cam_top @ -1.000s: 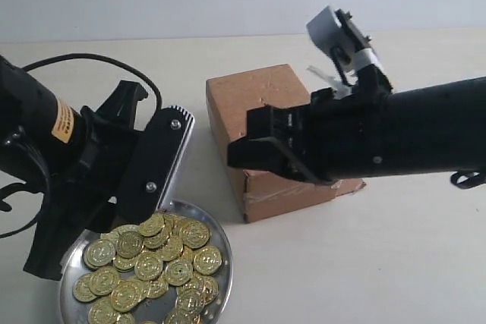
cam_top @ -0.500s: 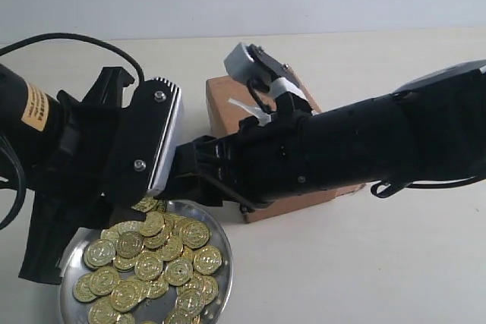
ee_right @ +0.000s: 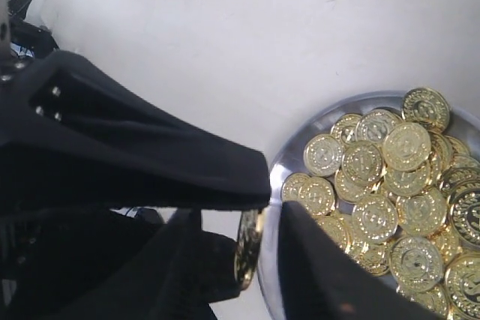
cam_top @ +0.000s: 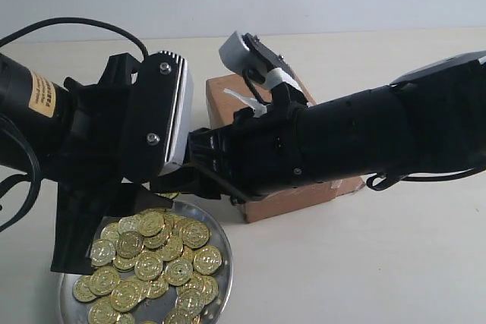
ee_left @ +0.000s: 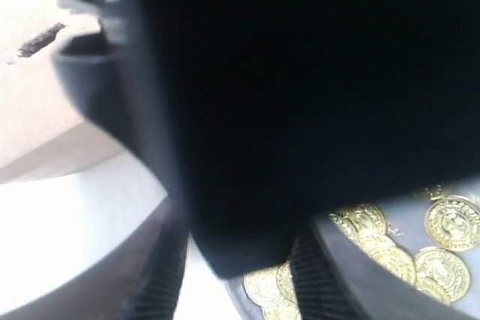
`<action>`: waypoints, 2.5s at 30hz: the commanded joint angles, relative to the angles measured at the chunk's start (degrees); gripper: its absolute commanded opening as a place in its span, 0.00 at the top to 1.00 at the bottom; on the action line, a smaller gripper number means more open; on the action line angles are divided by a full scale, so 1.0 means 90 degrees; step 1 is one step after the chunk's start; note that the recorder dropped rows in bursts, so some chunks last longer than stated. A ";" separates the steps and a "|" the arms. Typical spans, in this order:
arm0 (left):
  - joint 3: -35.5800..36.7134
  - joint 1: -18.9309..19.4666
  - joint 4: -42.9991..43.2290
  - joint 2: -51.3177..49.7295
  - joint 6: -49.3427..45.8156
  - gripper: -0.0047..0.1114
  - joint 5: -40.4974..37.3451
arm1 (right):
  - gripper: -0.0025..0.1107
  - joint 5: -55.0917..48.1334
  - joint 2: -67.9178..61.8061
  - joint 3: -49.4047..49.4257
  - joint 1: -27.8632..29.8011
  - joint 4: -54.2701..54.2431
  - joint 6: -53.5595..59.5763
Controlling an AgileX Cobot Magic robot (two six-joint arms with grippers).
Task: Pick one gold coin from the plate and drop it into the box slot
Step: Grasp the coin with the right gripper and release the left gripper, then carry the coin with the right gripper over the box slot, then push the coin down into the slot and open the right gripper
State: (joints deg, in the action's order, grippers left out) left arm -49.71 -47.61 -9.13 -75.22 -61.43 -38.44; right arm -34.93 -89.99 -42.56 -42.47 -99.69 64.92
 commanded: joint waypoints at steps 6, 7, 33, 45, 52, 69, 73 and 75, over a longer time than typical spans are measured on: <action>0.0015 -0.0036 -0.0082 -0.0038 0.0052 0.78 0.0109 | 0.98 0.0095 0.0006 -0.0054 -0.0016 -0.0028 0.0039; 0.0015 -0.0036 -0.0082 -0.0039 0.0052 0.77 0.0126 | 0.98 0.0095 0.0006 -0.0054 -0.0016 -0.0028 0.0039; 0.0015 -0.0036 0.2349 0.2342 0.3565 0.83 -0.2186 | 0.98 0.5109 -0.0153 -0.0976 -0.0016 0.0305 0.1048; 0.0015 -0.0036 0.2256 0.3068 0.3565 0.96 -0.2585 | 0.98 0.5689 -0.0749 -0.1245 -0.0016 -0.0028 0.2057; 0.0015 -0.0036 0.2256 0.3055 0.3565 0.96 -0.2585 | 0.98 0.5689 -0.0758 -0.1225 -0.0016 -0.0028 0.2168; 0.0015 -0.0036 0.2256 0.3055 0.3565 0.96 -0.2598 | 0.98 0.5626 -0.1115 -0.1209 -0.0016 -0.0028 0.2154; 0.0015 -0.0036 0.2256 0.3055 0.3565 0.96 -0.2598 | 0.98 0.5470 -0.1182 -0.1209 -0.0016 -0.0028 0.2154; 0.0015 -0.0036 0.2256 0.3055 0.3565 0.96 -0.2598 | 0.98 0.5470 -0.1196 -0.1209 -0.0016 -0.0028 0.2154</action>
State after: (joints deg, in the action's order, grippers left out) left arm -49.71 -47.61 11.52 -47.93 -29.78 -61.72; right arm 14.88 -100.42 -53.33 -42.60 -100.11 83.84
